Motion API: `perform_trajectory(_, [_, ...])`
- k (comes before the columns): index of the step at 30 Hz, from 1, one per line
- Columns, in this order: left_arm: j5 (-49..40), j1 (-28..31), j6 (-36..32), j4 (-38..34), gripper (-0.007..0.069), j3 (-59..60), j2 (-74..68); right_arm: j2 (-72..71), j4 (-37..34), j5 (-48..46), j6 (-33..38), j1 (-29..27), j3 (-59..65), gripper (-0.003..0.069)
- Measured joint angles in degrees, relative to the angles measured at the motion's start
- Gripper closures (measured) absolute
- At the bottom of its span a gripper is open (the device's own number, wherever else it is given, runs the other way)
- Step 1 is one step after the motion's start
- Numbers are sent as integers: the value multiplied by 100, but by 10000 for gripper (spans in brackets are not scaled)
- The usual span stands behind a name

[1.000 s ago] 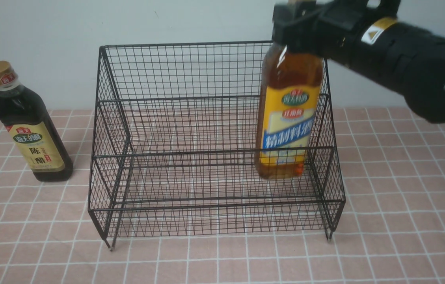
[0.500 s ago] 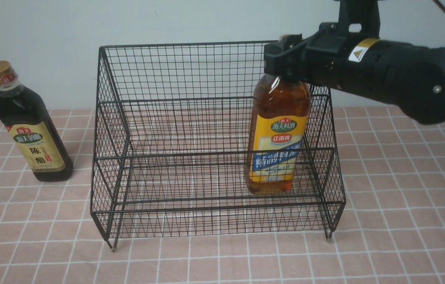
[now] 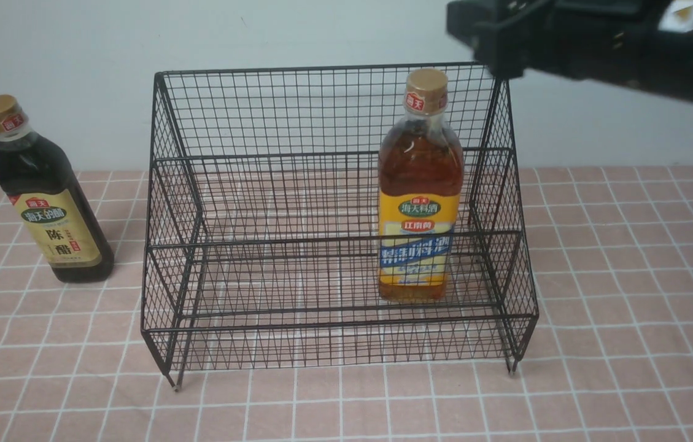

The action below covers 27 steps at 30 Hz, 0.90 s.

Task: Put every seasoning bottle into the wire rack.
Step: Use the left arm to grab the condiment bottle closest to it

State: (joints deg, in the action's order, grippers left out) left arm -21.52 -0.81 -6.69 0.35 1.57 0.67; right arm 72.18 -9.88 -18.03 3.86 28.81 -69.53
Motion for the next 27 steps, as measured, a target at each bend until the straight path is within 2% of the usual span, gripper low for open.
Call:
perform_trajectory(1, [0, 0, 0, 0, 631, 0, 0, -40, 24, -25, 0, 0, 0, 266])
perform_trajectory(3, [0, 0, 0, 0, 631, 0, 0, -656, 351, -506, -5, 0, -17, 409])
perform_trajectory(4, [0, 0, 0, 0, 631, 0, 0, -699, 369, -544, -5, 0, -17, 421])
perform_trajectory(6, [0, 0, 0, 0, 631, 0, 0, -1172, 512, -1024, -17, 0, -29, 564])
perform_trajectory(9, [0, 0, 0, 0, 631, 0, 0, -1747, 552, -1605, -215, 0, -40, 645])
perform_trajectory(15, [0, 0, 0, 0, 631, 0, 0, -2664, 569, -2416, -906, 0, -47, 671])
perform_trajectory(27, [0, 0, 0, 0, 631, 0, 0, -3225, 625, -2881, -1038, 0, -49, 672])
